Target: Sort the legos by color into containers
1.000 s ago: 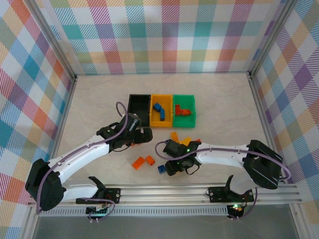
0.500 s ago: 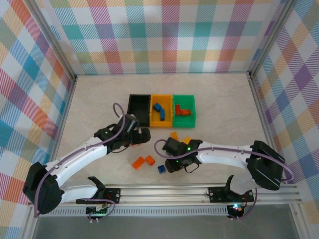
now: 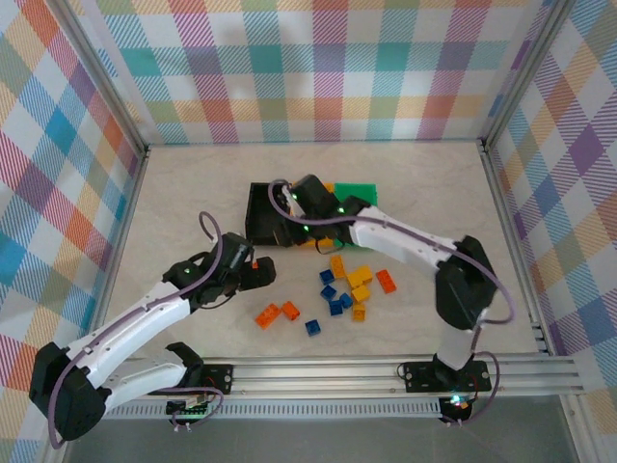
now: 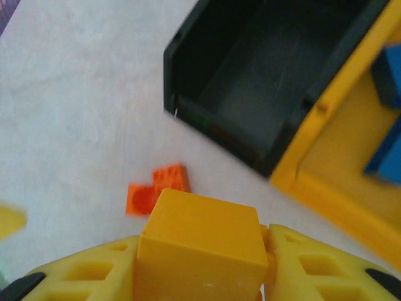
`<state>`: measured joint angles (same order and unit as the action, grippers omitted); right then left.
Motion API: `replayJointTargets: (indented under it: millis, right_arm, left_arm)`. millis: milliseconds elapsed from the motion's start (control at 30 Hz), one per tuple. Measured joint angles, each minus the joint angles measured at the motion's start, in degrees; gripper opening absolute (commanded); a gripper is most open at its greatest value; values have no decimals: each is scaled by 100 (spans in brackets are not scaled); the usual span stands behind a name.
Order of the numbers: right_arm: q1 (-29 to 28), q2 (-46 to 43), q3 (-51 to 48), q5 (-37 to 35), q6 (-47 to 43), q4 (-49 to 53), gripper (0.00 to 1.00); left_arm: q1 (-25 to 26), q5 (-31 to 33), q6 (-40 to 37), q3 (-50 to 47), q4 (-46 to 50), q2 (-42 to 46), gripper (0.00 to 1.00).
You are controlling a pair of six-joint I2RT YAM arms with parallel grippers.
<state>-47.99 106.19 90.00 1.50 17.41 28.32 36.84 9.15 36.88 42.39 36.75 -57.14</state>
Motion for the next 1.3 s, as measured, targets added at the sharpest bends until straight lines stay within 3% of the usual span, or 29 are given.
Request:
replayJointTargets:
  millis: [300,500,667,933,1033,1100,1300]
  right_arm:
    - [409,1679,2212,264,-205,457,37]
    - [479,2293,3191,356,-260,885,64]
    - [479,2299,3206,354,-317,1019,68]
    - [479,1510,1910,219,-278,682,72]
    - [479,916,1106,151,-188,431,72]
    - [479,426,479,114,-101,219,73]
    - [479,-855,-1176,39,208,-319,73]
  left_arm:
    - [-26,42,44,-68,260,247,100]
    - [-26,39,46,-70,282,251,100]
    - [-26,26,31,-70,280,247,100]
    - [-24,-256,-170,-70,212,-83,100]
    - [0,-411,-212,-70,155,-275,92]
    - [81,-509,-223,-101,35,-487,87]
    - [623,-717,-243,-114,-118,-1209,89]
